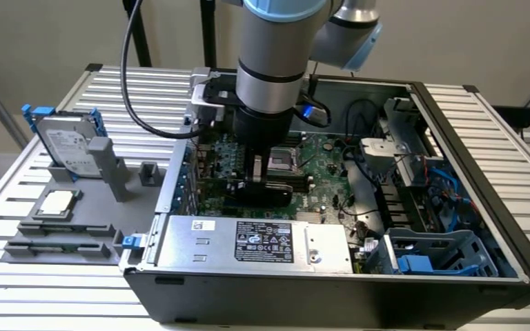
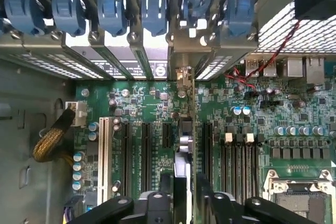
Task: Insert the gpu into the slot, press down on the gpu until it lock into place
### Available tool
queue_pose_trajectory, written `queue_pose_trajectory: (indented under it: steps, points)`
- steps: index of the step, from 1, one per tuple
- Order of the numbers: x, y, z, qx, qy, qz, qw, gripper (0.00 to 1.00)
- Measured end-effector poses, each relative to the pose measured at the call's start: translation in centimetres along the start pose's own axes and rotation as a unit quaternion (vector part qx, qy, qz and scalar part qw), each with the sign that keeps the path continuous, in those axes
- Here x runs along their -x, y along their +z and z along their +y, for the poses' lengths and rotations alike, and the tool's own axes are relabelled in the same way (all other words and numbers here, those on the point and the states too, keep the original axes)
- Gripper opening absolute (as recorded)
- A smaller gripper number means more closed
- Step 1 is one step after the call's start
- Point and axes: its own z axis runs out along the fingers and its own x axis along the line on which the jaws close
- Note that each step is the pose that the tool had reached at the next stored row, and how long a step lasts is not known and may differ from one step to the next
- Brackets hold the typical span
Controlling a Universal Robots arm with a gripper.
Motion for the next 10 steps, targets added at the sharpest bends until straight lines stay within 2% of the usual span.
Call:
queue_pose_trajectory:
  steps: [1, 2, 10]
  points:
    - [0.0, -0.43, 0.03, -0.0001, 0.0, -0.0003, 1.0, 0.34]
    - [0.0, -0.89, 0.06, 0.0001, 0.0, -0.0001, 1.0, 0.41]
    - [0.1, -4.54, 0.37, 0.0001, 0.0, 0.0, 1.0, 0.38]
